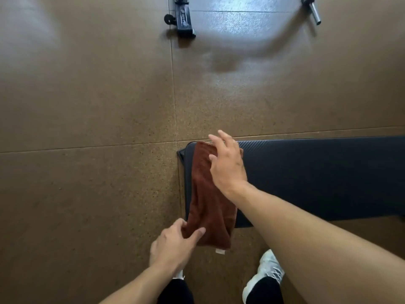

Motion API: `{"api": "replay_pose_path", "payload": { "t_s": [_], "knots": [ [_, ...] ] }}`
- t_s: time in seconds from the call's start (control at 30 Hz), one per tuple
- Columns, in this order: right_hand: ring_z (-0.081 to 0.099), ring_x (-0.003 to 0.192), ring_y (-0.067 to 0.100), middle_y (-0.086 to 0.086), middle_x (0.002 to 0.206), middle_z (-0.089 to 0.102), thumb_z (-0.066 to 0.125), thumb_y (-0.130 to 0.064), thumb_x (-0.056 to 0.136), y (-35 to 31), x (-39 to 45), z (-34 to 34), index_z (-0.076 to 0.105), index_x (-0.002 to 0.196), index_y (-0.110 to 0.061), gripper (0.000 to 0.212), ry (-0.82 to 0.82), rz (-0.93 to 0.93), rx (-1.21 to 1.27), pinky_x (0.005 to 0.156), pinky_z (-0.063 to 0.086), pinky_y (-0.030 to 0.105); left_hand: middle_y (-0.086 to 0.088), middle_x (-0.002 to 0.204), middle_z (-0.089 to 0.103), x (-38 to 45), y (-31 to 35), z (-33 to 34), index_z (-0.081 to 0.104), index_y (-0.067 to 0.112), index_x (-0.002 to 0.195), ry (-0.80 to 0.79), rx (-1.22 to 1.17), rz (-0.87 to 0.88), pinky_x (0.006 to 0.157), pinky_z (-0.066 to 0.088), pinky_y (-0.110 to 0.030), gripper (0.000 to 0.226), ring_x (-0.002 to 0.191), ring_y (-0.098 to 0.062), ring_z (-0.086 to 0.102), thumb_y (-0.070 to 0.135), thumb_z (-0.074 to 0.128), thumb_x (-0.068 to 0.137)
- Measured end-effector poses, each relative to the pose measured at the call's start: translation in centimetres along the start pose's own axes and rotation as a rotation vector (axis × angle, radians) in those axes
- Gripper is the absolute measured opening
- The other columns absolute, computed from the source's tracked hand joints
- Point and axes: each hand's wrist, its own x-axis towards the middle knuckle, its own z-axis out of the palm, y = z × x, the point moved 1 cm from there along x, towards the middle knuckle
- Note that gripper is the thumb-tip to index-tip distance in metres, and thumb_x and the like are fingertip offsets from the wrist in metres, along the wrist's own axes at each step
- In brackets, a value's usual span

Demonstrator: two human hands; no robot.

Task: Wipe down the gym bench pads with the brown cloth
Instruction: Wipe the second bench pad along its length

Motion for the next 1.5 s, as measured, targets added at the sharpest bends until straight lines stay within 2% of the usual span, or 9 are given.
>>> {"api": "replay_pose_path", "payload": {
  "t_s": [0.07,0.17,0.3,0.57,0.83,1.03,1.23,1.37,1.5],
  "knots": [
    [0.005,0.158,0.016,-0.001,0.172,0.014,0.042,-0.020,0.109,1.4,-1.5,2.9,0.027,0.162,-0.022,0.055,-0.111,0.044,-0.075,0.126,0.010,0.034,0.013,0.082,0.062,0.6,-0.9,-0.4,0.048,0.033,0.086,0.207,0.096,0.043,0.072,0.046,-0.038,0.038,0.084,-0.014,0.062,0.070,0.050,0.093],
    [-0.021,0.157,0.018,0.005,0.173,-0.013,0.025,-0.041,0.111,3.6,-4.2,7.0,-0.003,0.165,-0.017,0.065,-0.219,0.072,-0.233,0.128,-0.010,0.037,0.009,0.110,0.061,1.3,-2.3,0.4,0.058,0.029,0.107,0.422,0.208,0.407,0.087,0.047,-0.036,0.016,0.105,-0.017,0.061,0.041,0.056,0.097],
    [-0.020,0.157,0.019,0.003,0.173,-0.012,0.015,-0.048,0.108,5.8,-3.6,9.1,-0.001,0.165,-0.017,0.066,-0.116,-0.028,-0.290,0.127,-0.011,0.041,-0.010,0.169,0.025,2.3,-1.8,3.8,0.033,0.009,0.158,0.194,0.508,0.732,0.120,0.021,-0.041,0.068,0.157,-0.022,0.020,0.047,0.040,0.103],
    [-0.016,0.158,0.019,-0.006,0.172,-0.008,0.008,-0.043,0.108,14.5,1.2,3.0,0.001,0.165,-0.025,0.061,-0.043,0.035,-0.413,0.126,-0.013,0.043,0.000,0.161,-0.041,3.6,11.0,9.3,-0.026,0.016,0.157,0.049,0.454,0.613,0.123,-0.019,-0.036,0.092,0.145,-0.010,-0.043,0.072,0.021,0.101],
    [-0.019,0.158,0.023,-0.004,0.173,-0.010,0.017,-0.051,0.109,21.0,3.2,-3.8,0.000,0.165,-0.028,0.063,-0.111,0.095,-0.387,0.126,-0.014,0.045,-0.001,0.162,-0.039,4.2,17.3,14.7,-0.024,0.014,0.158,0.067,0.527,0.619,0.125,-0.016,-0.039,0.087,0.146,-0.013,-0.042,0.066,0.019,0.104],
    [-0.023,0.156,0.025,-0.005,0.172,-0.012,0.019,-0.051,0.110,16.7,2.2,-1.3,-0.001,0.164,-0.035,0.060,-0.189,-0.142,-0.425,0.126,-0.017,0.043,-0.011,0.173,-0.005,1.6,11.6,16.0,0.004,0.005,0.163,0.223,0.472,0.471,0.129,0.011,-0.043,0.089,0.159,-0.022,-0.007,0.065,0.029,0.102],
    [-0.015,0.159,0.029,-0.003,0.174,0.002,0.020,-0.049,0.110,9.9,-0.3,4.2,0.012,0.165,-0.033,0.058,-0.279,-0.431,-0.442,0.128,-0.006,0.048,-0.016,0.169,0.021,-1.1,4.6,13.7,0.029,0.000,0.157,0.269,0.514,0.394,0.121,0.017,-0.046,0.091,0.157,-0.027,0.019,0.068,0.038,0.098],
    [-0.013,0.159,0.028,-0.006,0.174,0.005,0.022,-0.047,0.111,7.0,-3.7,7.2,0.015,0.165,-0.035,0.055,-0.396,-0.667,-0.449,0.128,-0.006,0.048,-0.015,0.164,0.032,-2.4,-0.4,12.0,0.040,0.002,0.153,0.236,0.599,0.460,0.121,0.017,-0.046,0.084,0.155,-0.026,0.020,0.064,0.041,0.098],
    [-0.015,0.159,0.023,-0.007,0.174,0.002,0.021,-0.048,0.111,6.8,-5.3,8.1,0.014,0.165,-0.035,0.055,-0.391,-0.647,-0.431,0.128,-0.006,0.049,-0.011,0.163,0.034,-3.2,-3.9,10.8,0.053,0.005,0.147,0.240,0.618,0.605,0.119,0.024,-0.047,0.065,0.150,-0.023,0.033,0.050,0.034,0.103]
  ]
}}
